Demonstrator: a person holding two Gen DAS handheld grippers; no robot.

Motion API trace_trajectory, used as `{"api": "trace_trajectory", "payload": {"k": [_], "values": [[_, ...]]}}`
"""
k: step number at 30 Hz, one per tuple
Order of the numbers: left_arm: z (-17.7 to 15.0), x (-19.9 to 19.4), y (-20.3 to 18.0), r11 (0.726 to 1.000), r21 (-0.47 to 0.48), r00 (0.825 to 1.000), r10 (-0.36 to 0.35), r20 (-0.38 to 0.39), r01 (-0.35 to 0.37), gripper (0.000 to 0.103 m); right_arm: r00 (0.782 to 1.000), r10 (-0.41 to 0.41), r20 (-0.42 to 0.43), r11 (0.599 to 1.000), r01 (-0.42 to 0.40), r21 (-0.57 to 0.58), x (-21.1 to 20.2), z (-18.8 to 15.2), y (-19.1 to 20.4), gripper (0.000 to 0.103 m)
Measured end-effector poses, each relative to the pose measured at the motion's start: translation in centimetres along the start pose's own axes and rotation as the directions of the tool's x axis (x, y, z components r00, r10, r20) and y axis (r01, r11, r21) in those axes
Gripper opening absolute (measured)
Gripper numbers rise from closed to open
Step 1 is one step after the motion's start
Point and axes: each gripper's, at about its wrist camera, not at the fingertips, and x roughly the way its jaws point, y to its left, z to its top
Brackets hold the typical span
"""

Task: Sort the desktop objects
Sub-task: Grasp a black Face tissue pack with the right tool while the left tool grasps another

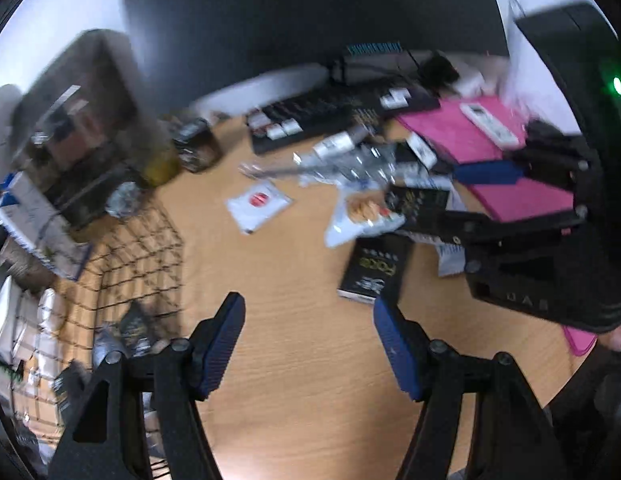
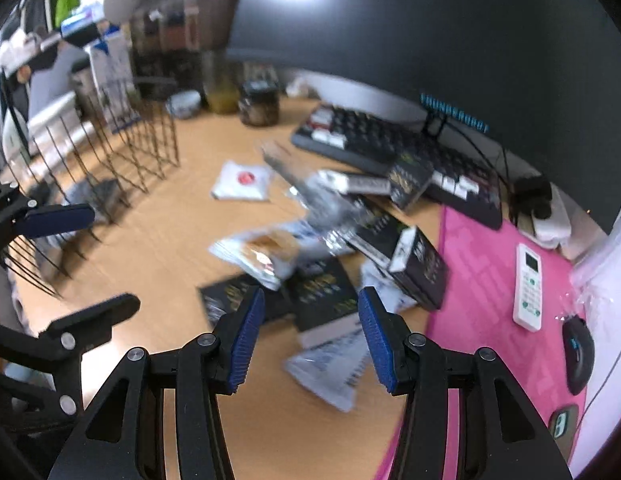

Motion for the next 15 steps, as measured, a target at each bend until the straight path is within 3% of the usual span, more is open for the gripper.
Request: {"api": "trace_trajectory", "payload": {"k": [5,15], "values": [[0.2,2.5,-0.7,0.999,0.025,0.998,-0.041,-0.046,0.042,0.072,0.998,-0.041,-0.048,0.995,0.036,-0.090,3.2,-0.2,-0.1,0.050],[0.7,4.6,-1.0,0.994,0.033,0.992,-0.100,-0.077,0.103,0.072,0.996,0.031,-0.080,0.997,-0.037,-0.070,5.8,1.5,-0.4,0.056]]}}
